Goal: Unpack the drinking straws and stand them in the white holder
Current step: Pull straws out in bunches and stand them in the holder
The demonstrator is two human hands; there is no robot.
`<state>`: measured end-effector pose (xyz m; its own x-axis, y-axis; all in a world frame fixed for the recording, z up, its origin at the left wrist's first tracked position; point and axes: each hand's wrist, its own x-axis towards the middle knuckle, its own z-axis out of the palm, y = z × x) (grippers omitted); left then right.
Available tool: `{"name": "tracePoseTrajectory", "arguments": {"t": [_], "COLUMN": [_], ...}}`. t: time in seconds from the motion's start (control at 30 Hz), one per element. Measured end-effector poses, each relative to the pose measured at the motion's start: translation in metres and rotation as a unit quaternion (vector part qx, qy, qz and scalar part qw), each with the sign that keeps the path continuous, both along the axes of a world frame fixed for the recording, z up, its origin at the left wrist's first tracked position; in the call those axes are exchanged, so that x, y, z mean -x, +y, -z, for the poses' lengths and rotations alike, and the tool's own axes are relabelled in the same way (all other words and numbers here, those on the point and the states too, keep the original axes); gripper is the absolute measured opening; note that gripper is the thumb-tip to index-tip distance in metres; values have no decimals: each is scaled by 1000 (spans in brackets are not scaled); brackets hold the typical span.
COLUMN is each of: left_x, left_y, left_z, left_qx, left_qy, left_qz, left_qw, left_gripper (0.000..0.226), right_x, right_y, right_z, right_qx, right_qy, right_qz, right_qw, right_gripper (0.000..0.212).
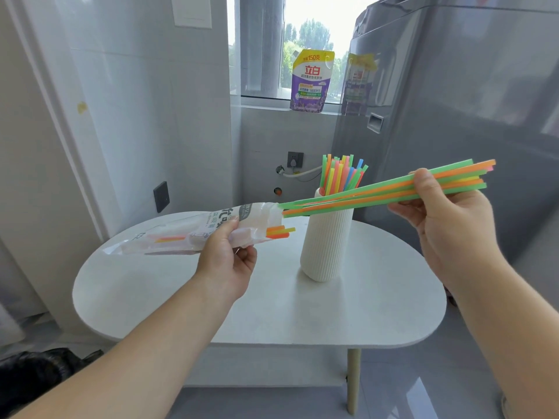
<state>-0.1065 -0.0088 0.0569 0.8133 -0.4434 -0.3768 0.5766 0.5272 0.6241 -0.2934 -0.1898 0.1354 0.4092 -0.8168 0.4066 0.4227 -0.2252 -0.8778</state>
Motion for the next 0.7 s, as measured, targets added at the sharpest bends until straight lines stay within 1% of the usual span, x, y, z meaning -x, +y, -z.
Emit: {"name": "tracePoseTrajectory", "arguments": {"t": [0.13,0.27,0.53,0.7], "left_x": [0,2,5,6], "left_y": [-1,-3,-5,-4], "left_z": [1,2,4,4], "left_qx": [-6,-12,-18,-15], "left_qy": [-8,-16,-24,-26], "left_qz": [2,8,15,17], "left_qw": [1000,1000,999,999], "left_gripper": [13,15,6,7], "right_x": [13,19,15,7], "right_y": [-14,-24,-21,-17], "right_z": [-19,-39,-65,-78], "right_qx": [39,104,177,214], "right_qy": [-16,20,68,103], "right_qz": [57,107,140,147], "right_qw": [997,989,972,960], "right_gripper": [13,14,18,20]}}
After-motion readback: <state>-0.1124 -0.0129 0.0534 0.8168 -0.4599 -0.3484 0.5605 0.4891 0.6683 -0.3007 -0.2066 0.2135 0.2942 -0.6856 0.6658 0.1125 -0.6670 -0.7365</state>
